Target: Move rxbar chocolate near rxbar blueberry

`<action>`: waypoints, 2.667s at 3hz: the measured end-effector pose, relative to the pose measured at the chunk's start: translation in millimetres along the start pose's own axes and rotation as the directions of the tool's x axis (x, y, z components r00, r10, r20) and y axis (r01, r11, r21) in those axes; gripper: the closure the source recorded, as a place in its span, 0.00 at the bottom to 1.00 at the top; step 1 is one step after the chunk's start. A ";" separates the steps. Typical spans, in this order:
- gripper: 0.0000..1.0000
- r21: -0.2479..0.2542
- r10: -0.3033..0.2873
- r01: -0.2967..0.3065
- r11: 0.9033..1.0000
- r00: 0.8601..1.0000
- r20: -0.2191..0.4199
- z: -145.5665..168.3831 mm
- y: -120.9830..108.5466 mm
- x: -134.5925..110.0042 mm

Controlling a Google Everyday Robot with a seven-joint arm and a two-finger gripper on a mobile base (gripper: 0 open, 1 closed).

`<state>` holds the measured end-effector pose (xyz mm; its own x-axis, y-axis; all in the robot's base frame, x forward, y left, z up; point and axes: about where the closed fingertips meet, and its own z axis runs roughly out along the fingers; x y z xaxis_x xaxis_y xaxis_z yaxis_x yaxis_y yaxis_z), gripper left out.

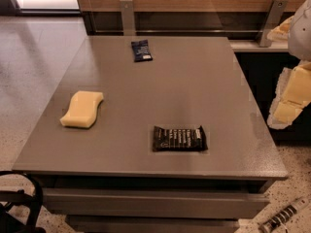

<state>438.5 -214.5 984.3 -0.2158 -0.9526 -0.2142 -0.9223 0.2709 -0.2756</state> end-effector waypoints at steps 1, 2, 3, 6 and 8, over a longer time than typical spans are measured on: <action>0.00 0.003 0.001 -0.001 1.000 1.000 0.004 -0.8 0.0 -0.2; 0.00 -0.020 0.006 -0.005 1.000 0.998 0.062 6.9 5.0 0.5; 0.00 -0.071 0.026 -0.011 0.997 0.974 0.223 33.0 20.4 -0.7; 0.00 -0.174 0.141 -0.037 0.984 0.760 0.635 98.9 48.7 -51.2; 0.00 -0.182 0.146 -0.027 0.983 0.714 0.685 119.0 48.1 -60.2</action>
Offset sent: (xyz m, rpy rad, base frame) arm -0.0136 0.0063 -0.0454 0.3278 0.0489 0.0883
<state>445.2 -127.6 872.4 -0.0690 -0.5462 -0.8348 -0.9591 0.2665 -0.0951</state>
